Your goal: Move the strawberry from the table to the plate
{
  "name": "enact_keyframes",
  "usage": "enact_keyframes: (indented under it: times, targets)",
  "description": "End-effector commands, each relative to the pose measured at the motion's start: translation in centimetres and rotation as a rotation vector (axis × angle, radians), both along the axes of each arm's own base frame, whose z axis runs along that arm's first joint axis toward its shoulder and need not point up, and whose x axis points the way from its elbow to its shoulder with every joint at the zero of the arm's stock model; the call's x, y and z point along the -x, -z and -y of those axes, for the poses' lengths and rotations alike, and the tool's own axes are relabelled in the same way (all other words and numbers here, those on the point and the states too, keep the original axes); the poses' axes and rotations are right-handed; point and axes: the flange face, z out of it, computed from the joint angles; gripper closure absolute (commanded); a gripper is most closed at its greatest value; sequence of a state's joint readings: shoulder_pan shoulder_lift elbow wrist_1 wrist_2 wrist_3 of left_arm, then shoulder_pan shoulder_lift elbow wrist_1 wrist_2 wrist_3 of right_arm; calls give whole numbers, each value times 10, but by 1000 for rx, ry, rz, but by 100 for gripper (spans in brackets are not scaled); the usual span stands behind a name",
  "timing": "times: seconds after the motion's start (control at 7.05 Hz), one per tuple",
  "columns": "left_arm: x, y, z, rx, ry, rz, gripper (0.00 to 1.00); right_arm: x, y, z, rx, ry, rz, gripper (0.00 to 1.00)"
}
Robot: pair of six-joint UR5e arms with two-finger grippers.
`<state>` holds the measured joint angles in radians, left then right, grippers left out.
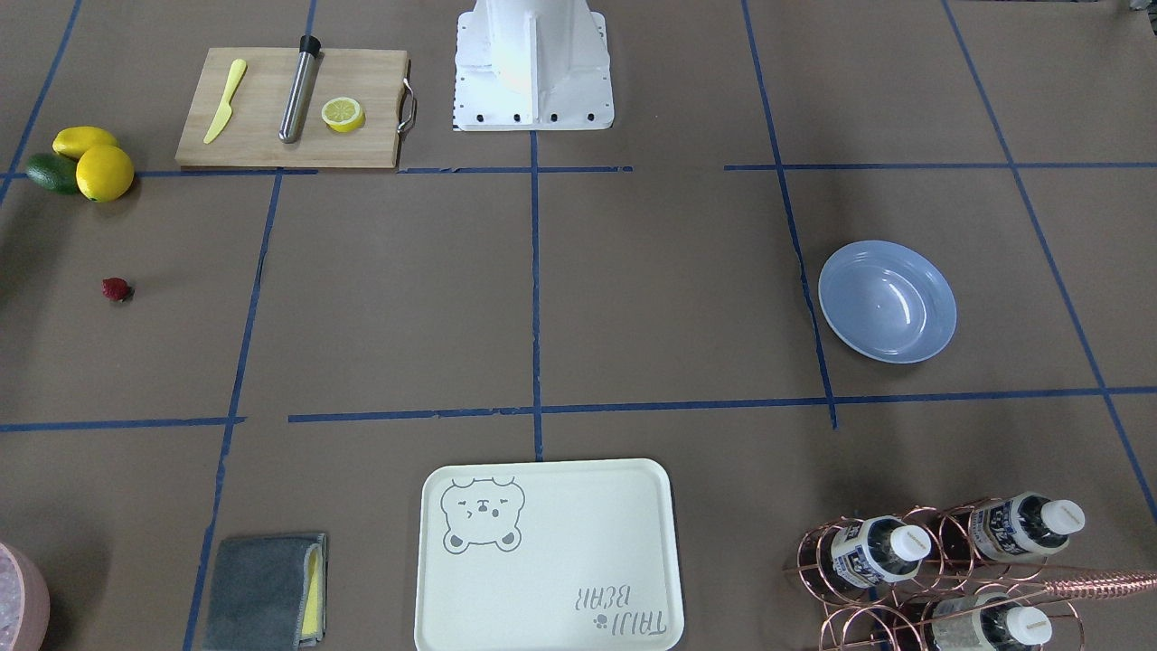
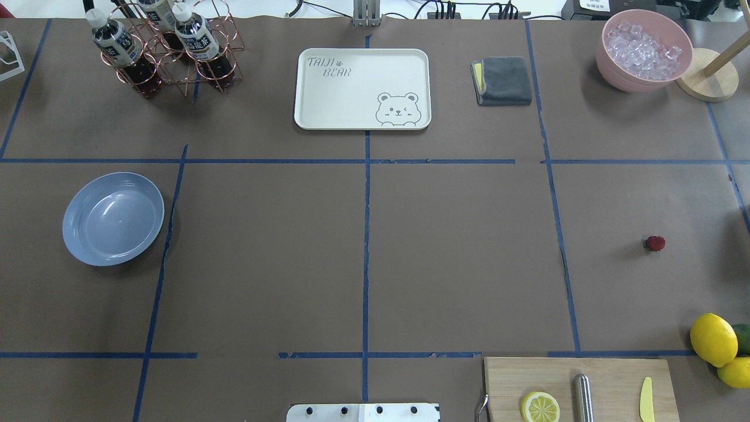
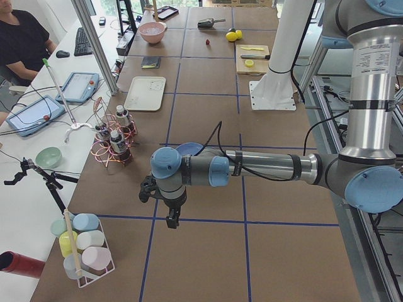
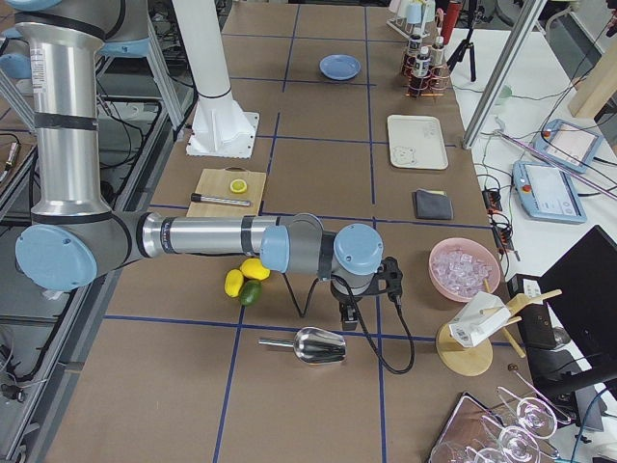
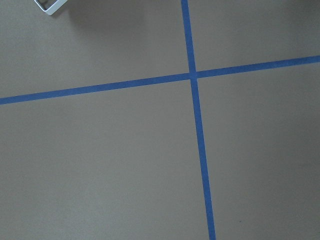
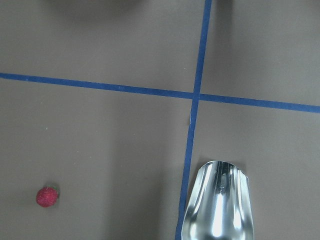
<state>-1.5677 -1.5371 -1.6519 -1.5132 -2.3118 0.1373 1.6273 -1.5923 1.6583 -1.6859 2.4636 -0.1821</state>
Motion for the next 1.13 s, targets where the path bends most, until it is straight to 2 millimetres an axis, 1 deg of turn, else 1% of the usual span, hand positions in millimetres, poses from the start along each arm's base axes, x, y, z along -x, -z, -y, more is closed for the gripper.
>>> enact_keyframes:
  times: [0.0,0.14,0.28,0.43,0.57,0.71,0.85,0.99]
  targets:
    - [-1,7,4,-17,-1,2,0,0,2,2,1,-5,0,0]
    - [-1,22,14,-66,-2,1,0,0,9,5,-10,-7,2,0]
    - [-1,40,27,-145,10,2,0,-2,51,27,-96,-5,-7,0]
    - [-2,54,33,-213,25,-2,0,2,66,39,-107,-12,7,0]
    - [-3,59,37,-243,54,-10,0,6,70,40,-64,-44,21,0]
    - [-28,65,40,-217,91,-41,0,40,92,42,-43,-26,44,0]
    - [-59,62,36,-196,110,-72,0,55,102,43,-28,-24,48,0]
    - [-91,59,23,-176,141,-111,0,55,110,42,-50,-24,49,0]
